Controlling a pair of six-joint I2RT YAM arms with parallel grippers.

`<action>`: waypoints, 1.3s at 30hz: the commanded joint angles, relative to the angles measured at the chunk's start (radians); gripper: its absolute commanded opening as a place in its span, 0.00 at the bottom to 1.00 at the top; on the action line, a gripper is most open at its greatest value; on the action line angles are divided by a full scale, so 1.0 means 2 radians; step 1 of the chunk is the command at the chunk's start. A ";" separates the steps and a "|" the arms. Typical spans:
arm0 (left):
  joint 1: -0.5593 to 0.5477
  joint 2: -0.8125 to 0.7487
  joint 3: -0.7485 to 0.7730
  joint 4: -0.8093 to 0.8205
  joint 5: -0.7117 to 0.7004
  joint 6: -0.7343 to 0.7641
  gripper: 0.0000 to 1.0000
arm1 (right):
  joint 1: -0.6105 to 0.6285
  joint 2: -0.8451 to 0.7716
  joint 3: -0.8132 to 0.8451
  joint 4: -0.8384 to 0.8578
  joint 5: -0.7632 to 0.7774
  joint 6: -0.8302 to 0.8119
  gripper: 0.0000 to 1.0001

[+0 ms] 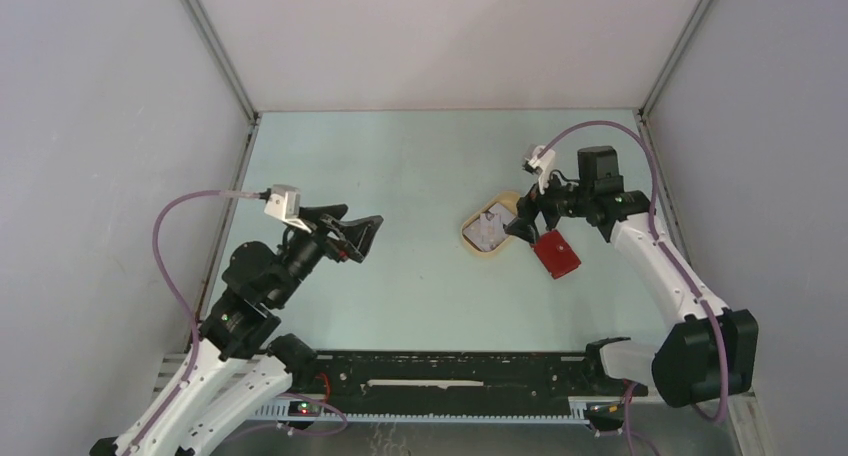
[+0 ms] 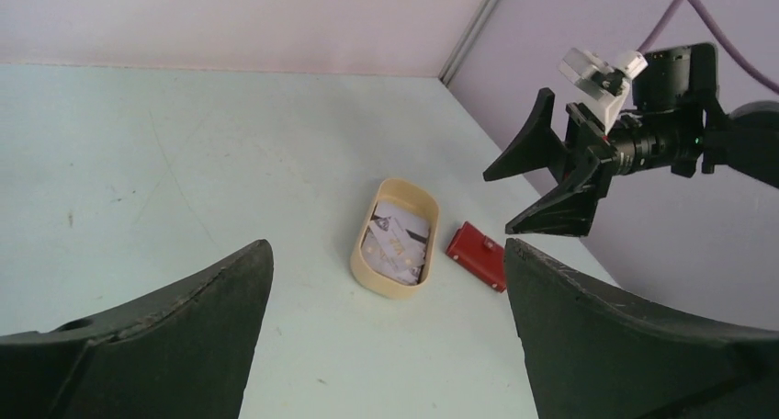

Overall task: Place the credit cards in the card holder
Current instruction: Move the card holder to the center of the board.

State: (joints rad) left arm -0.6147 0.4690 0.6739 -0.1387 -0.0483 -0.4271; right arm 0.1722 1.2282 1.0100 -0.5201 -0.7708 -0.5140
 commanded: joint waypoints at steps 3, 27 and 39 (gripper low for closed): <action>0.003 0.015 -0.006 -0.054 0.012 0.011 1.00 | 0.010 0.037 0.045 -0.027 0.075 -0.038 1.00; 0.003 0.027 -0.112 0.021 0.003 -0.024 1.00 | -0.071 0.204 0.110 -0.083 0.168 0.017 0.69; 0.002 0.018 -0.118 0.026 0.007 -0.026 1.00 | -0.098 0.247 0.112 -0.154 0.162 -0.011 0.61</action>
State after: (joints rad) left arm -0.6147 0.5102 0.4576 -0.1192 -0.0448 -0.4709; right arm -0.0357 1.7142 1.2068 -0.7494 -0.4698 -0.5026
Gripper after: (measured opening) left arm 0.996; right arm 0.617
